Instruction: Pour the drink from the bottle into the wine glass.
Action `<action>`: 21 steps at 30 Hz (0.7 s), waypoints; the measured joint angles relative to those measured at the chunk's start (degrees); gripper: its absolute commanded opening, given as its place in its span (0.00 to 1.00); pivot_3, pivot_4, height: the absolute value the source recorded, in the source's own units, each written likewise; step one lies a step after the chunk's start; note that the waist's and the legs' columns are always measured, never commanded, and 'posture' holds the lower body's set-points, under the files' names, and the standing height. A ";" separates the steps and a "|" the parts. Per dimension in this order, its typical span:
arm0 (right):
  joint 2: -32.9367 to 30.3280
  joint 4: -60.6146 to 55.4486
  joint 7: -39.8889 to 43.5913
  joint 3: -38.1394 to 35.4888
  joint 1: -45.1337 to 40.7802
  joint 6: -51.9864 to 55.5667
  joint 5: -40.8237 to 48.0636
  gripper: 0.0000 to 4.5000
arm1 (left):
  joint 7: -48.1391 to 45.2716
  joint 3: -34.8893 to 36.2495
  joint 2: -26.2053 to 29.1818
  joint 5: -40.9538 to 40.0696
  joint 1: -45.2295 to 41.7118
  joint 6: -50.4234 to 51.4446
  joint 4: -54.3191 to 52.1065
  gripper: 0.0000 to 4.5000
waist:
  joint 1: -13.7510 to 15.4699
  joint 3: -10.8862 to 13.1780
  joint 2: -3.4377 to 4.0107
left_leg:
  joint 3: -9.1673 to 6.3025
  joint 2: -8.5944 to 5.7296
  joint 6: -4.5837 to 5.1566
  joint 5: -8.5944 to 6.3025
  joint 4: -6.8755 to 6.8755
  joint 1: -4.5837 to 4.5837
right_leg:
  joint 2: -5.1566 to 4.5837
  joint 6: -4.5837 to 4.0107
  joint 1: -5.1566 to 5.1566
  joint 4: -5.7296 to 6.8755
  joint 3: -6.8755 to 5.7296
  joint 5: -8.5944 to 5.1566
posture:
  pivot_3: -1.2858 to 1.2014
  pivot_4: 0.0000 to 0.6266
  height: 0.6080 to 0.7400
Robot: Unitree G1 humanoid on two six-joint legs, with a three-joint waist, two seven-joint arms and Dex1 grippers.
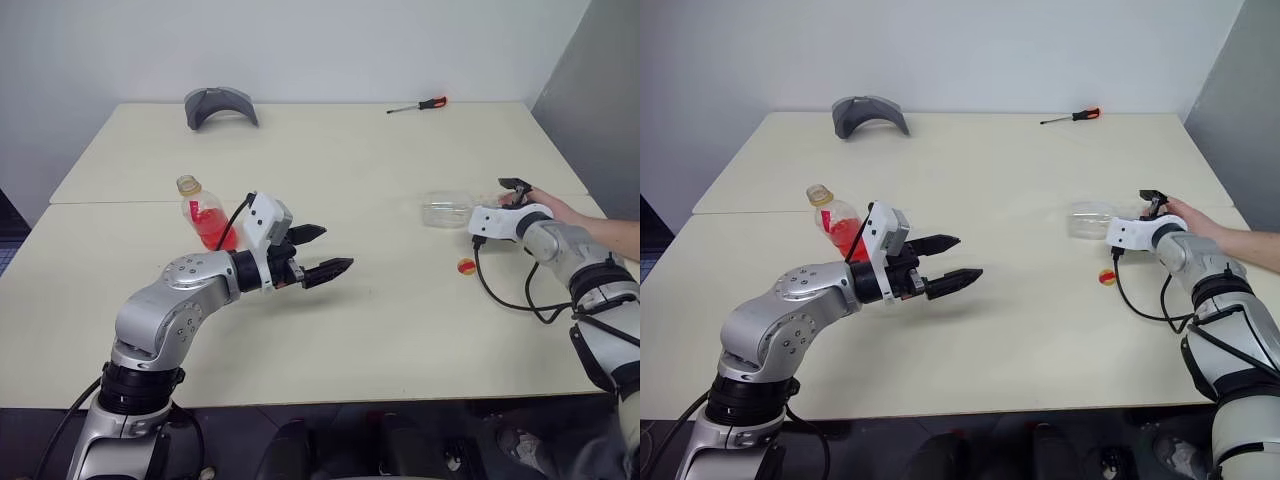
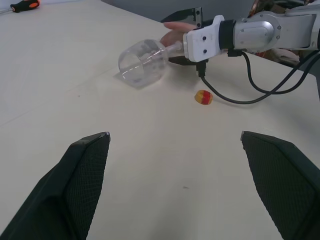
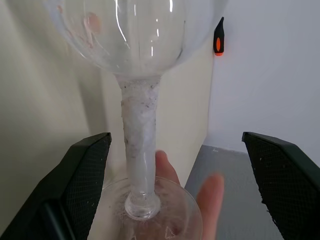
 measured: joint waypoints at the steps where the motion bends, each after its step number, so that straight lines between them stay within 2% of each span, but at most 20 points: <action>1: 0.00 0.00 0.08 0.00 0.00 0.04 0.01 0.99 | 0.00 0.00 -0.06 0.06 -0.01 -0.07 0.06 1.00 | 0.00 0.00 0.00 | 0.00 0.00 0.00 0.00 0.00 0.00 | 0.00 0.00 0.00 0.00 0.00 0.00 | 0.52 0.24 1.00; 4: 0.02 0.02 1.20 -0.07 -0.01 -0.08 0.28 0.86 | -0.03 0.00 -0.25 0.20 -0.12 -0.54 0.56 1.00 | 0.00 0.00 0.00 | 0.00 0.00 0.00 0.00 0.00 0.00 | 0.00 0.00 0.00 0.00 0.00 0.00 | 0.52 0.24 1.00; 14: 0.03 0.11 1.80 0.04 0.00 -0.60 0.46 0.04 | -0.53 -0.01 -0.26 1.05 -0.73 -1.24 2.36 1.00 | -0.01 0.00 0.00 | 0.00 0.00 0.00 0.00 0.00 0.00 | 0.00 0.00 0.00 0.00 0.00 0.00 | 0.52 0.24 1.00; 21: 0.19 0.30 1.28 0.04 -0.13 -0.70 0.44 0.02 | -0.49 0.00 -0.39 1.48 -1.00 -1.31 2.44 1.00 | -0.03 0.00 0.00 | 0.02 0.00 0.00 0.00 0.00 -0.01 | 0.00 0.00 -0.02 0.01 0.02 0.00 | 0.52 0.24 1.00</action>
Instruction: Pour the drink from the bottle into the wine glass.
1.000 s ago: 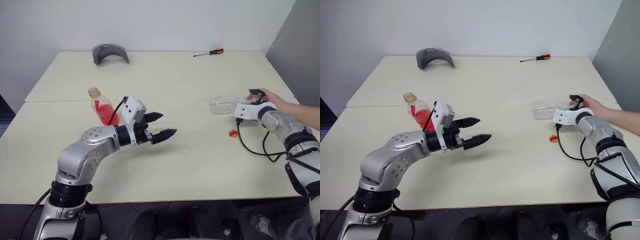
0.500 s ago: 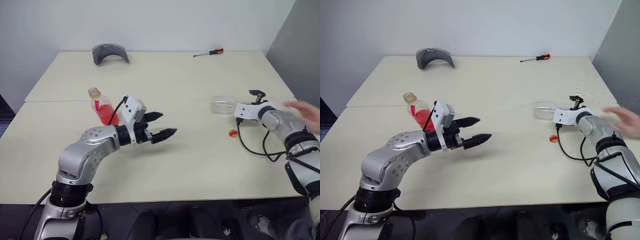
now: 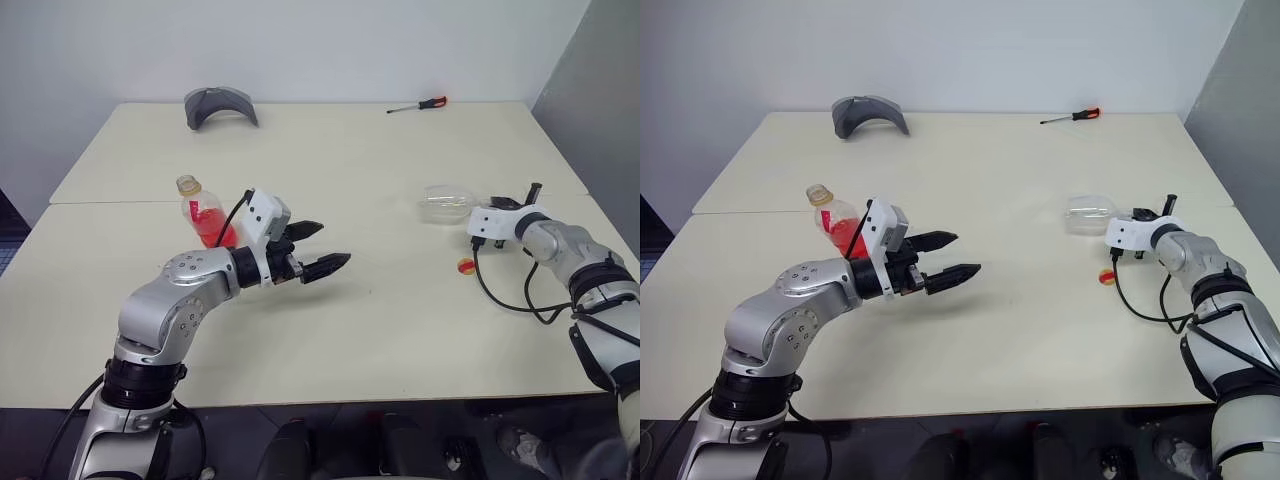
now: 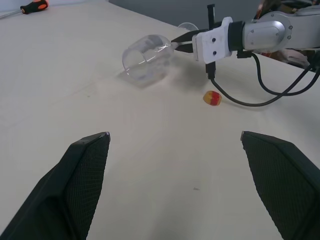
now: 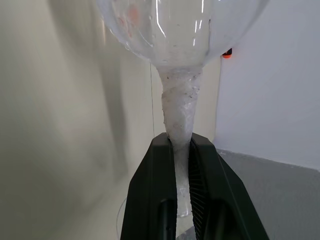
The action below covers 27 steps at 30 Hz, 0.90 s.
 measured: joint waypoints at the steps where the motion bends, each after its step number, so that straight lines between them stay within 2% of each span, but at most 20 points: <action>1: 0.04 0.00 -0.28 0.01 -0.04 -0.04 -0.02 0.02 | 0.02 0.00 0.00 -0.02 0.00 0.02 -0.01 1.00 | -0.01 0.00 0.00 | 0.00 0.00 0.00 0.00 0.00 0.00 | 0.00 0.00 0.00 0.00 0.00 0.00 | 0.52 0.24 1.00; 7: 5.43 -0.79 2.22 -5.47 -1.13 -6.88 6.70 0.02 | 2.84 2.31 0.39 -0.09 6.44 1.37 -3.26 1.00 | -1.53 0.00 0.00 | 0.05 0.07 0.00 0.00 -0.03 0.04 | 0.02 0.00 -0.01 0.01 0.04 0.00 | 0.52 0.24 1.00; 11: 14.55 -4.44 10.19 -13.81 -1.12 -8.08 18.29 0.02 | 7.50 7.35 0.27 -0.89 13.32 3.31 -8.05 1.00 | -2.21 0.00 0.00 | 0.03 0.11 0.00 0.00 -0.05 0.04 | 0.02 0.00 -0.02 -0.01 0.01 0.00 | 0.52 0.24 1.00; 15: 25.17 -12.30 18.05 -22.85 -0.73 0.32 32.54 0.02 | 12.04 12.42 -0.71 -2.48 21.51 5.25 -13.55 1.00 | -2.19 0.00 0.00 | -0.04 0.11 0.00 -0.01 -0.05 0.00 | -0.01 0.00 -0.02 0.00 -0.06 0.00 | 0.52 0.24 1.00; 18: 31.11 -19.36 18.93 -27.28 2.01 8.28 39.78 0.02 | 16.69 17.32 -3.82 -2.87 27.37 5.21 -17.69 1.00 | -0.93 -0.01 -0.01 | -0.11 0.06 0.01 -0.02 0.00 -0.02 | -0.06 0.00 0.01 -0.01 -0.15 0.00 | 0.52 0.24 1.00; 22: 35.28 -24.63 18.23 -27.58 8.05 15.43 42.41 0.02 | 20.95 21.86 -6.45 -2.99 35.42 4.09 -23.53 1.00 | 0.73 -0.01 -0.02 | -0.15 -0.05 0.03 -0.02 0.04 -0.04 | -0.12 0.01 0.02 -0.01 -0.16 0.02 | 0.52 0.24 1.00; 27: 38.12 -27.58 16.05 -28.29 11.70 19.74 44.17 0.02 | 24.22 21.11 -10.47 -2.72 44.64 2.37 -30.95 1.00 | 0.50 -0.01 -0.01 | -0.14 -0.02 0.03 -0.03 -0.01 -0.02 | -0.10 0.00 -0.01 0.00 -0.16 0.01 | 0.52 0.24 1.00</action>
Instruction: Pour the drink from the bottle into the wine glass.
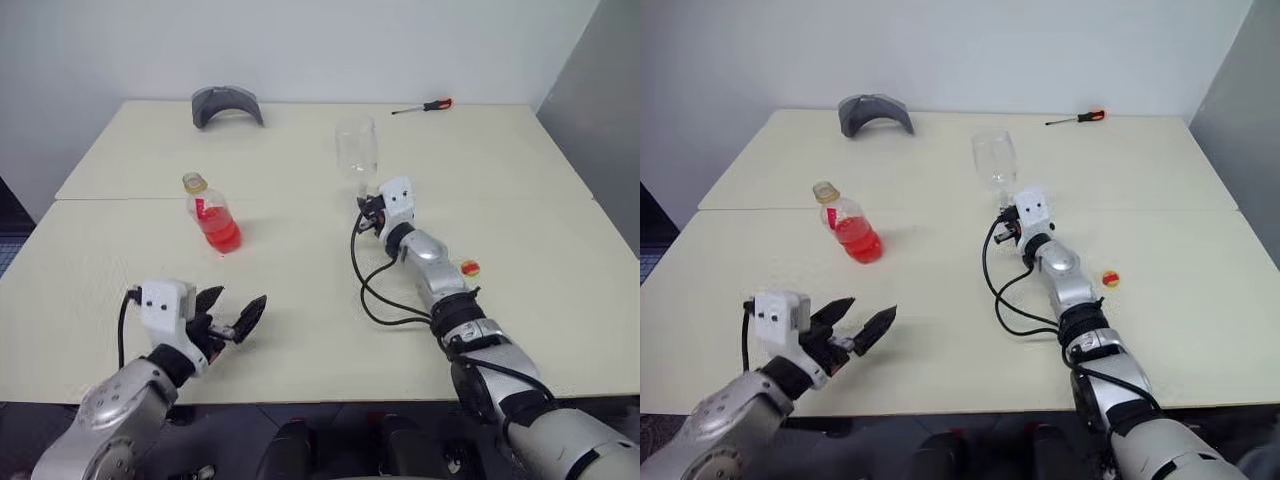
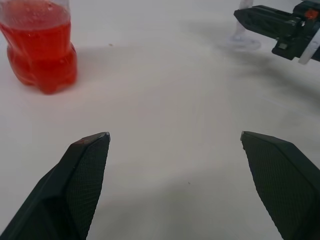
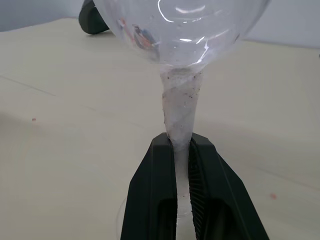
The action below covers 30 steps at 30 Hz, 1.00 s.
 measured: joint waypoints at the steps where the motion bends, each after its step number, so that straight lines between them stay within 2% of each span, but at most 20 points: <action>1: 0.36 -0.42 -0.57 -0.01 0.78 0.29 0.07 0.02 | 0.77 -0.93 -0.68 0.35 1.33 -0.72 -1.15 1.00 | -0.01 0.00 0.00 | -0.01 0.01 0.01 -0.01 0.00 0.01 | 0.02 0.00 0.00 0.02 0.00 0.00 | 0.52 0.24 1.00; 7: 1.86 -3.92 -2.26 1.05 4.07 1.35 -0.38 0.02 | 3.18 -2.28 -1.30 1.59 2.39 -2.66 -2.39 1.00 | -0.14 -0.28 0.05 | 0.00 0.04 0.19 -0.11 -0.05 0.12 | 0.06 -0.02 0.06 0.05 0.01 -0.01 | 0.52 0.24 1.00; 18: -0.11 -12.92 -0.49 4.97 9.20 6.08 -3.96 0.02 | 4.45 -3.05 -0.20 2.00 1.29 -3.52 -2.89 1.00 | -0.17 -0.71 0.14 | 0.00 0.04 0.20 -0.12 -0.09 0.17 | 0.08 -0.03 0.11 0.00 0.01 -0.03 | 0.52 0.24 1.00; 22: 0.76 -14.50 1.97 6.20 10.30 5.22 -3.97 0.02 | 4.45 -3.17 0.36 1.75 1.98 -3.38 -2.93 1.00 | -0.33 -0.71 0.14 | -0.01 0.06 0.20 -0.12 -0.13 0.18 | 0.11 -0.05 0.08 0.00 0.02 -0.03 | 0.52 0.24 1.00; 30: 6.73 -15.16 9.32 11.70 11.62 2.48 -3.68 0.02 | 1.53 -3.13 3.04 0.14 1.78 -3.94 -2.86 1.00 | -0.33 -0.69 0.16 | -0.02 0.08 0.20 -0.12 -0.20 0.21 | 0.13 -0.07 0.07 -0.02 0.01 -0.05 | 0.52 0.24 1.00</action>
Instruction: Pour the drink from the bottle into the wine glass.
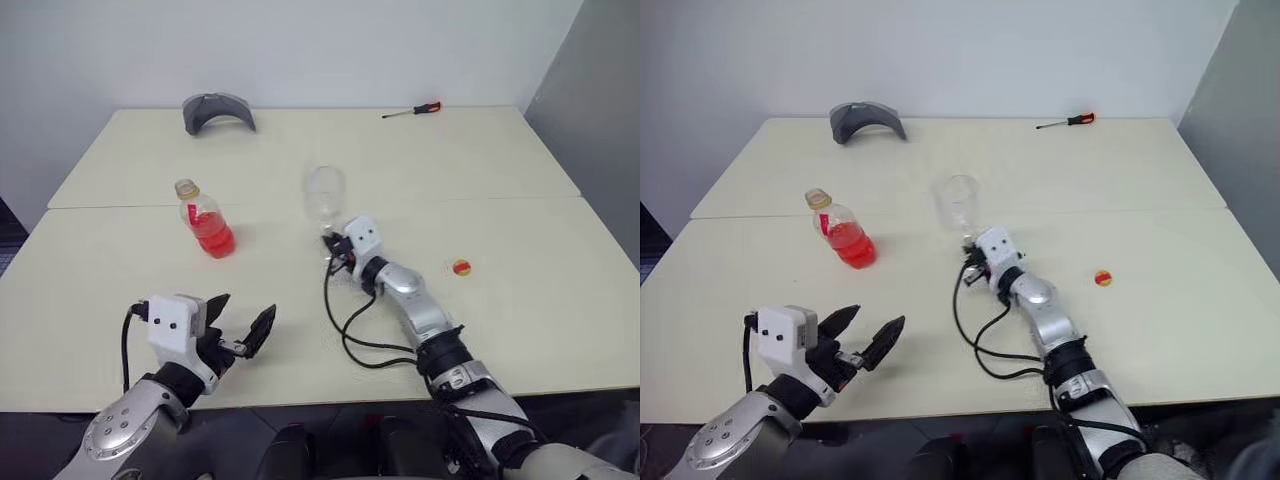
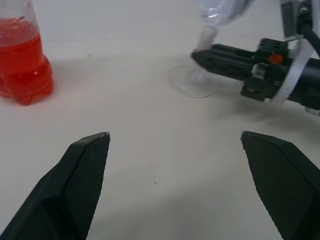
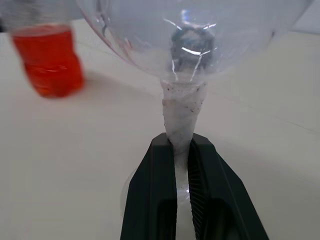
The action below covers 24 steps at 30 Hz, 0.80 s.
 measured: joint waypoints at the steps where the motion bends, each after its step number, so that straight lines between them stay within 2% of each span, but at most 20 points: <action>1: 0.40 0.15 0.39 0.39 -0.05 -0.32 0.00 0.02 | -0.91 0.00 0.53 0.01 0.17 -0.65 0.02 1.00 | 0.04 0.00 0.00 | 0.00 -0.01 0.00 0.00 0.01 0.00 | -0.01 0.00 0.00 0.00 0.00 0.00 | 0.52 0.24 1.00; 20: -3.23 13.10 -4.88 0.17 -8.95 -4.66 -3.94 0.02 | -4.19 -0.07 1.10 1.84 2.29 -6.80 4.17 1.00 | 0.21 0.00 0.01 | -0.04 -0.05 0.00 0.00 0.02 0.01 | -0.02 0.00 0.03 -0.01 -0.02 0.00 | 0.52 0.24 1.00; 22: -3.18 13.20 -4.68 -0.17 -8.94 -4.55 -3.65 0.18 | -4.61 -0.44 1.00 2.66 2.78 -7.67 4.43 1.00 | 0.22 0.00 0.01 | -0.04 -0.05 0.01 0.00 0.02 0.01 | -0.02 0.00 0.04 -0.01 -0.01 0.00 | 0.52 0.24 1.00; 24: -3.16 13.61 -4.02 -0.48 -8.72 -3.70 -3.14 0.30 | -4.82 -0.79 0.75 3.42 3.18 -8.67 4.64 1.00 | 0.21 0.00 0.01 | -0.04 -0.05 0.01 0.00 0.02 0.00 | -0.02 0.00 0.04 -0.02 -0.02 0.00 | 0.52 0.24 1.00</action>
